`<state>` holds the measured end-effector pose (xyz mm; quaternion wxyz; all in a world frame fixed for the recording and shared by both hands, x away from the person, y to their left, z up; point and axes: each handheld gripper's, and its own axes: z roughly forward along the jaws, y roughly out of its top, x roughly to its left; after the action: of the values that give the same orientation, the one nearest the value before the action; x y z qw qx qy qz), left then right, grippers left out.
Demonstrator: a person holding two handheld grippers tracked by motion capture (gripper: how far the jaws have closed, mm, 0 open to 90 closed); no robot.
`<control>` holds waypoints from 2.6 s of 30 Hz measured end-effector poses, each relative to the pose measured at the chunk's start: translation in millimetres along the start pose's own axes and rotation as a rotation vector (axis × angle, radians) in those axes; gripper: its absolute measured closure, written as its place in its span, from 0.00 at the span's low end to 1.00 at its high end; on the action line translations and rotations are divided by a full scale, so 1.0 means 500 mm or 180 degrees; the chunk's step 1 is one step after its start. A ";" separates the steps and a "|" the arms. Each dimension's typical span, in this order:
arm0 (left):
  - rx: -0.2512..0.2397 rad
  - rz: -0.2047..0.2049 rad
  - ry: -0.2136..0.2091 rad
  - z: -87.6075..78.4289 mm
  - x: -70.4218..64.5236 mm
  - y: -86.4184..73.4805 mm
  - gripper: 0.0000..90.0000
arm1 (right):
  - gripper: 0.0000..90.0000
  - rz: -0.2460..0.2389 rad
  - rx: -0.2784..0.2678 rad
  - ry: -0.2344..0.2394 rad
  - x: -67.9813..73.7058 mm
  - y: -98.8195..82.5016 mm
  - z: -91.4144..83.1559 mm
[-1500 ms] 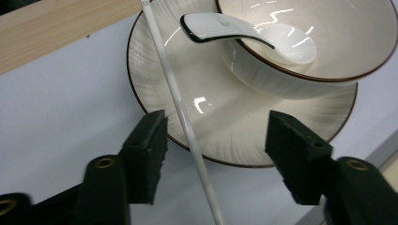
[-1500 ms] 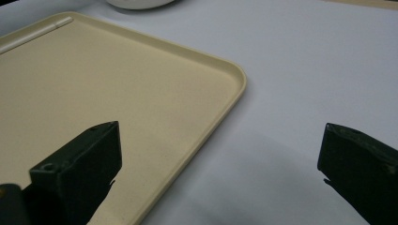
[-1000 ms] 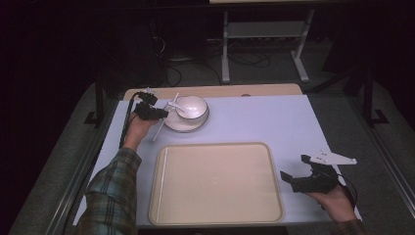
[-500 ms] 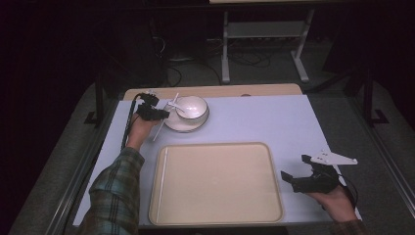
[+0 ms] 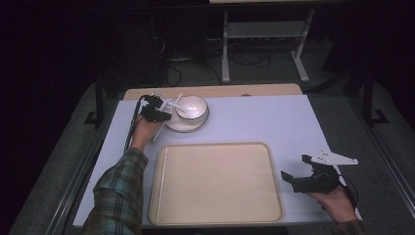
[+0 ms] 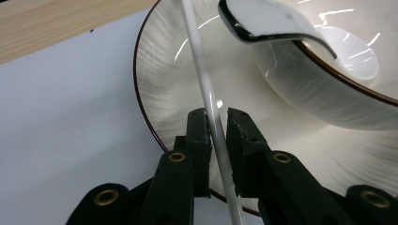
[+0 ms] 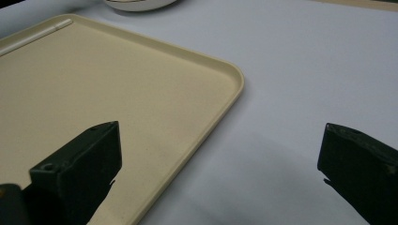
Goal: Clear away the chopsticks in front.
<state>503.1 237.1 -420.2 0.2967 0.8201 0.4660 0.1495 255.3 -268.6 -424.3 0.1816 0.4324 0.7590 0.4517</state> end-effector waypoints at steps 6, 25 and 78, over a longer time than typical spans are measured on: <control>0.0025 -0.0021 -0.0018 0.004 -0.002 0.000 0.90 | 0.00 0.0000 -0.0004 -0.0001 0.000 0.000 0.000; 0.0035 -0.0137 0.0005 -0.031 0.012 -0.001 0.94 | 0.00 0.0002 -0.0009 -0.0003 0.000 0.000 -0.002; -0.0010 -0.0276 -0.0421 -0.238 -0.055 -0.156 0.94 | 0.00 -0.0018 -0.0005 0.0008 0.005 0.002 0.002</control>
<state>374.1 285.1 -375.4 0.3343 0.8067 0.4802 0.0827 255.2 -265.9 -423.6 0.1823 0.4295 0.7600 0.4524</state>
